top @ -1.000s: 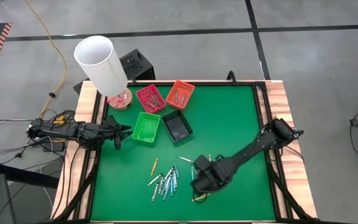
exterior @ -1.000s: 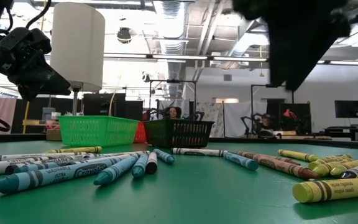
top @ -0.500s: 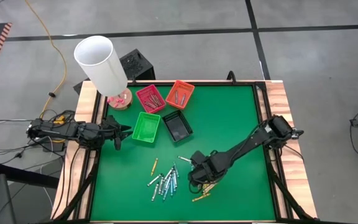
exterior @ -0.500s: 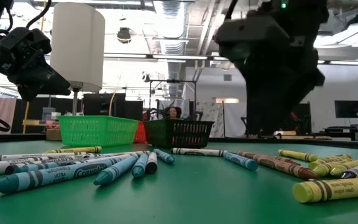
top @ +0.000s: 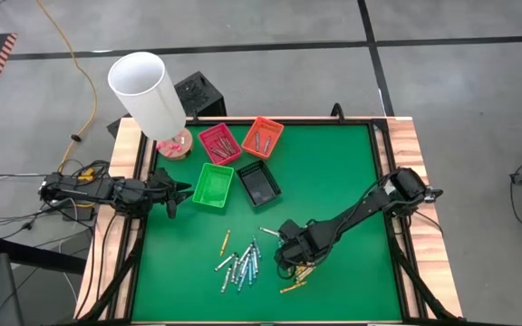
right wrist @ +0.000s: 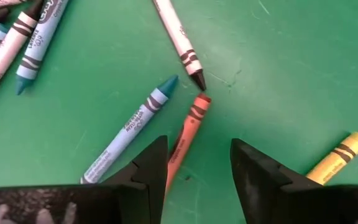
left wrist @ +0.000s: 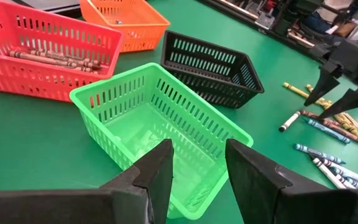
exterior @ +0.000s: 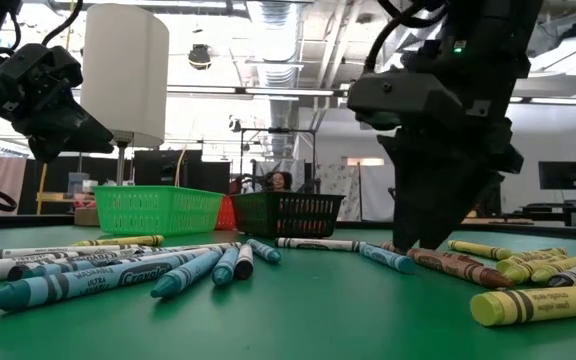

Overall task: Sort crayons
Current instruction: Put the brown crayon into the red bin

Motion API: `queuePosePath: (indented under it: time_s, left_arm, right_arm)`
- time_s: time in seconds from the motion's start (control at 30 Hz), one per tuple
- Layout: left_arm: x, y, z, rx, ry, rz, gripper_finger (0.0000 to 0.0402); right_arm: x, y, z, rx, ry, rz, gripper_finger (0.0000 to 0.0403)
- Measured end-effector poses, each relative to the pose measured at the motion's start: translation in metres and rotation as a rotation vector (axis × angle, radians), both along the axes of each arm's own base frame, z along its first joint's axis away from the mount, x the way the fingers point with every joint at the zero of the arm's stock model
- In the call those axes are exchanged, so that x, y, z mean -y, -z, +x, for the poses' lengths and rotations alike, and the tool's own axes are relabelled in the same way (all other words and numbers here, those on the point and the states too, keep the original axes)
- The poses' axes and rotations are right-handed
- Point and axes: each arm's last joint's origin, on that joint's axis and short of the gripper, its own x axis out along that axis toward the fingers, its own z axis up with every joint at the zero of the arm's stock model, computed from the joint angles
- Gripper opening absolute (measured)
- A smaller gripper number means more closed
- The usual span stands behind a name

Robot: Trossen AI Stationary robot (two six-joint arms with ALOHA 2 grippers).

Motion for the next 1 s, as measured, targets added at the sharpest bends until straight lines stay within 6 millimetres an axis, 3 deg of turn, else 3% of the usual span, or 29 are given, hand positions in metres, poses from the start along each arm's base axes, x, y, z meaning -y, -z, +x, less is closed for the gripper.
queuePosePath:
  time_s: [0.33, 0.77, 1.0]
  left_arm:
    - [0.000, 0.000, 0.000, 0.000, 0.000, 0.000, 0.0137]
    - [0.000, 0.000, 0.000, 0.000, -0.001, 0.000, 0.0137]
    - [0.000, 0.000, 0.000, 0.000, -0.001, 0.001, 0.0137]
  right_arm:
    - [0.003, 0.011, -0.003, 0.029, 0.026, 0.006, 0.0147]
    - [0.007, 0.012, -0.003, 0.024, 0.041, 0.002, 0.0013]
    - [0.014, 0.010, 0.001, 0.023, 0.043, -0.003, 0.0007]
